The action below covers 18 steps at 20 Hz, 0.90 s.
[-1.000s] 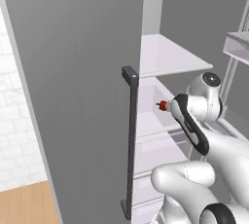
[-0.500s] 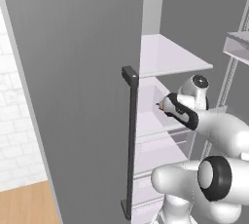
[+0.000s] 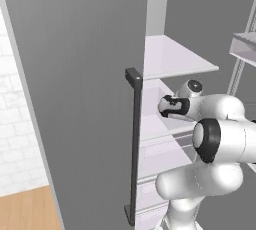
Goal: Place one bell pepper and one chicken drumstick in each tupperware on the nearby counter, to pack two identical lunches.
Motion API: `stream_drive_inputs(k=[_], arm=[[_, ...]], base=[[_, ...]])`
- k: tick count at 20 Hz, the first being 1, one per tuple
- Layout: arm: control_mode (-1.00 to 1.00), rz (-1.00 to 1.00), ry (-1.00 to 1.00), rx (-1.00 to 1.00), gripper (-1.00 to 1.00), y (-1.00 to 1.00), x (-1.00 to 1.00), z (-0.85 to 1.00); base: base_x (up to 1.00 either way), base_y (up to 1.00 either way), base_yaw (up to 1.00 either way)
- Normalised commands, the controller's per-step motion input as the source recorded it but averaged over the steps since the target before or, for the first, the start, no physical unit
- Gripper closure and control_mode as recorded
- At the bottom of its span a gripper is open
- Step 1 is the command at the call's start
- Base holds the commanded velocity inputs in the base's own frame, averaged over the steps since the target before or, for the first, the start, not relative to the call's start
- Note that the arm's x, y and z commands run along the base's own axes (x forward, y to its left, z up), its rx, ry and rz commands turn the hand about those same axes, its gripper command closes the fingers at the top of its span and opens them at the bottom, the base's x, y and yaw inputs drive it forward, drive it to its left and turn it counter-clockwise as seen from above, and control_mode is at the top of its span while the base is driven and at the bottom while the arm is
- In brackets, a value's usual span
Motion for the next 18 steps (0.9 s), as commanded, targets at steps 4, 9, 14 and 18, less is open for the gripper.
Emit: stream_drive_inputs(k=[4,9,14,18], arm=[[-1.0,0.0,0.01,0.01,-1.0,-0.1,0.44,-0.28],[-1.0,0.0,0.03,0.01,-1.0,-0.16,0.32,-0.3],[-1.0,0.0,0.02,0.0,-1.0,-0.04,0.32,-0.19],[-1.0,0.0,0.06,0.0,-1.0,0.0,0.31,-0.25]], base=[[0.0,0.0,0.0],[0.0,0.0,0.0],[0.0,0.0,0.0],[0.0,0.0,0.0]])
